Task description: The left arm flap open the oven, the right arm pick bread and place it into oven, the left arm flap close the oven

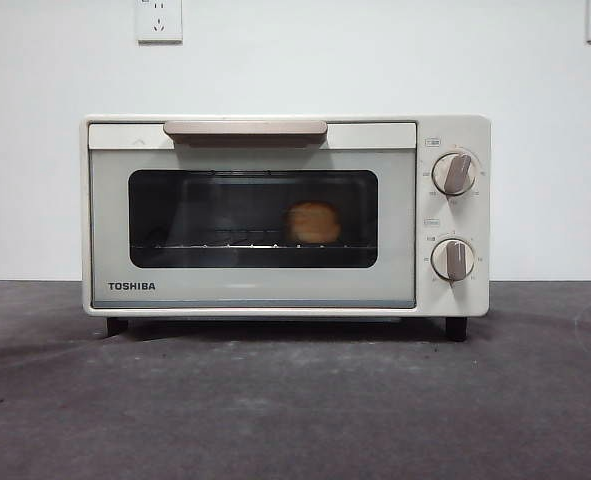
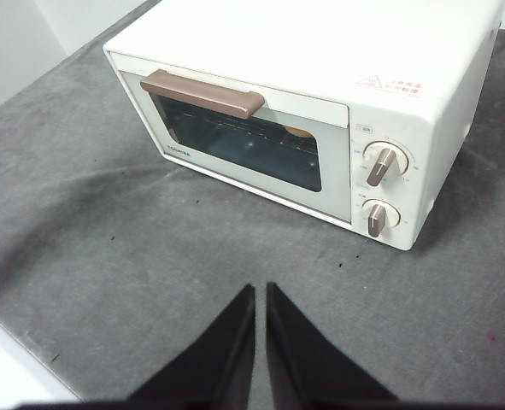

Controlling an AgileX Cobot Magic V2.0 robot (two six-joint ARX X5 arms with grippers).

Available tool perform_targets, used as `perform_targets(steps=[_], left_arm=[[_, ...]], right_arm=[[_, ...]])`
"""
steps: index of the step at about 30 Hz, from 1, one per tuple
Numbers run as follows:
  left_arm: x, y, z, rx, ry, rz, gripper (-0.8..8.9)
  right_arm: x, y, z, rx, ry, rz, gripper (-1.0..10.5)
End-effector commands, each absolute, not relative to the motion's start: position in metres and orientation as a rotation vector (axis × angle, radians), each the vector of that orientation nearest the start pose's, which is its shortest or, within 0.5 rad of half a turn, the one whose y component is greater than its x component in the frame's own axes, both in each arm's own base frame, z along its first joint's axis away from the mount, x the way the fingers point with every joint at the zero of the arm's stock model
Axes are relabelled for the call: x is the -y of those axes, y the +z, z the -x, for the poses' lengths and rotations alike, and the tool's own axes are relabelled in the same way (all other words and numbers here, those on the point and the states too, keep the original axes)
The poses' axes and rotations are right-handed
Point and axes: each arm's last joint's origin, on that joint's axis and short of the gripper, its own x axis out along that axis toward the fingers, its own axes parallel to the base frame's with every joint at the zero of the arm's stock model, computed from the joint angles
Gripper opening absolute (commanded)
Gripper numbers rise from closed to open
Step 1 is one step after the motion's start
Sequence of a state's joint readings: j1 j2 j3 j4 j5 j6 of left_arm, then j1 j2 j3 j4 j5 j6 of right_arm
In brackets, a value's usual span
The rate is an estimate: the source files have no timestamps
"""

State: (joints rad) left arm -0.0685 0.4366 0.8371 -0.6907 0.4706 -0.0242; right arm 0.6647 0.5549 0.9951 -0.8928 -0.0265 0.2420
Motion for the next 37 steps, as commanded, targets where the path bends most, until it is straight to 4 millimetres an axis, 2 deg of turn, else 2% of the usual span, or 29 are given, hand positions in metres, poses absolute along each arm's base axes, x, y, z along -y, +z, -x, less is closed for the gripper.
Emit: perform_targets(steps=[1, 4, 8, 12, 15, 24, 30, 37], left_arm=[[0.017, 0.329, -0.070, -0.218, -0.527, 0.061, 0.11], [0.016, 0.302, -0.073, -0.155, -0.509, 0.049, 0.10], [0.014, 0.253, -0.082, -0.123, -0.478, 0.037, 0.10], [0.009, 0.209, -0.091, -0.103, -0.313, 0.117, 0.11], [0.007, 0.186, -0.093, -0.116, -0.253, 0.152, 0.10], [0.003, 0.153, -0.096, -0.146, -0.148, 0.129, 0.10], [0.000, 0.150, -0.096, -0.178, -0.022, 0.119, 0.10], [0.000, 0.149, -0.096, -0.179, -0.021, 0.126, 0.10]], right_arm=[[-0.049, 0.365, -0.061, -0.491, 0.632, -0.084, 0.2], [-0.049, 0.364, -0.061, -0.492, 0.632, -0.084, 0.2], [-0.049, 0.364, -0.061, -0.492, 0.632, -0.084, 0.2], [-0.049, 0.364, -0.061, -0.492, 0.632, -0.084, 0.2], [-0.049, 0.365, -0.061, -0.491, 0.632, -0.084, 0.2], [-0.049, 0.364, -0.060, -0.492, 0.632, -0.084, 0.2], [-0.050, 0.366, -0.061, -0.471, 0.636, -0.091, 0.2], [-0.050, 0.367, -0.061, -0.468, 0.637, -0.092, 0.2]])
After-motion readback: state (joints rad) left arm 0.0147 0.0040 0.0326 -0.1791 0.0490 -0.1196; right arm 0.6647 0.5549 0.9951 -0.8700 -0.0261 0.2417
